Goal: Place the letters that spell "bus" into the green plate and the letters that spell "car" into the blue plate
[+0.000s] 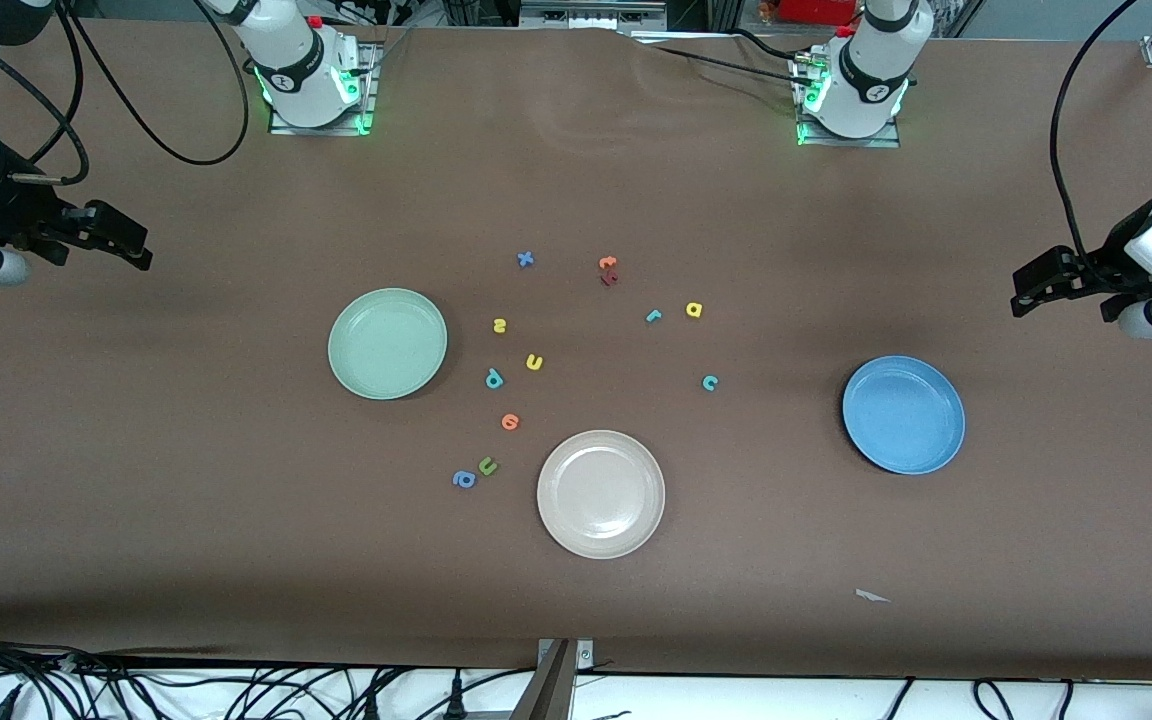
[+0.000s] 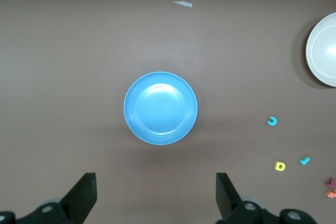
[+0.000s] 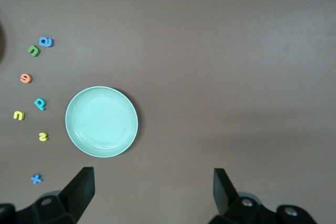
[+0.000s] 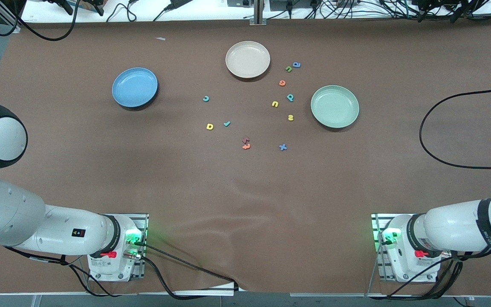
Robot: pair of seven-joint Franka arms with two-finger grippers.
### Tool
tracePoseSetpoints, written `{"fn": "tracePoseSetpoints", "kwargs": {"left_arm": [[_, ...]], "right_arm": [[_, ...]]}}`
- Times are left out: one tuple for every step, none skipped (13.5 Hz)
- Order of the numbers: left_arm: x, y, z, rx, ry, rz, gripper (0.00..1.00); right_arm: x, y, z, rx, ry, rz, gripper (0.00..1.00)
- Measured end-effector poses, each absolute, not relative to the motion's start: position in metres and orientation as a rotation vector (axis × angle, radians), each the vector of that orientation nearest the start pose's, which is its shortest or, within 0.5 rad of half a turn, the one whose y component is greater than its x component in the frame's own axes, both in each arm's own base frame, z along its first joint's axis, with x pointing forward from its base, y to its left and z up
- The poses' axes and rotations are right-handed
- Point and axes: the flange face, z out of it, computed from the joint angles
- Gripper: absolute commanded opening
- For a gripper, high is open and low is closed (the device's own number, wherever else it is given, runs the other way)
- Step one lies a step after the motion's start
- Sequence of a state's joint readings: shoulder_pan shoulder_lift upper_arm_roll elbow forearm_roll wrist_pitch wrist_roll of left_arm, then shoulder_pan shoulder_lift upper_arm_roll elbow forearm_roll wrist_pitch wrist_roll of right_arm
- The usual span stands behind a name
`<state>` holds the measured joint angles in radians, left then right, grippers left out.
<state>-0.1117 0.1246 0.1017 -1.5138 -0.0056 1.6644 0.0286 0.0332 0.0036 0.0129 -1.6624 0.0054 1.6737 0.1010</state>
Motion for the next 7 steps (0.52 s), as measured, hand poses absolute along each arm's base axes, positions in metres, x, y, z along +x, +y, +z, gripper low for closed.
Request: {"fn": "tracePoseSetpoints", "kwargs": {"left_arm": [[0.6003,-0.0102,0.5884,-3.133,0.061,-0.042,1.0],[0.6003,-0.0102,0.5884,-3.133,0.061,-0.042,1.0],[0.6003,-0.0102,0.5884,-3.133,0.061,-0.042,1.0],[0.6003,-0.0102,0.5884,-3.133,0.061,-0.042,1.0],[0.6003,-0.0103,0.5884,-3.133,0.061,-0.042,1.0],[0.6003,-0.0103,0.5884,-3.133,0.061,-0.042,1.0],[0.6003,-0.0102,0.5884,-3.133,0.061,-0.042,1.0]], "right_arm": [[0.562,0.0267,0.5881,-3.134,0.086,-0.012,1.0],[0.562,0.0278,0.5881,-3.134,0.083,-0.014,1.0],[0.562,0.0298,0.5882,-3.135,0.077,-0.015,1.0],[0.5619,0.0318,0.5883,-3.135,0.072,-0.016,1.0],[0.5619,0.033,0.5884,-3.135,0.069,-0.016,1.0],[0.5619,0.0335,0.5884,-3.135,0.067,-0.016,1.0],[0.5619,0.0335,0.5884,-3.135,0.067,-0.016,1.0]]}}
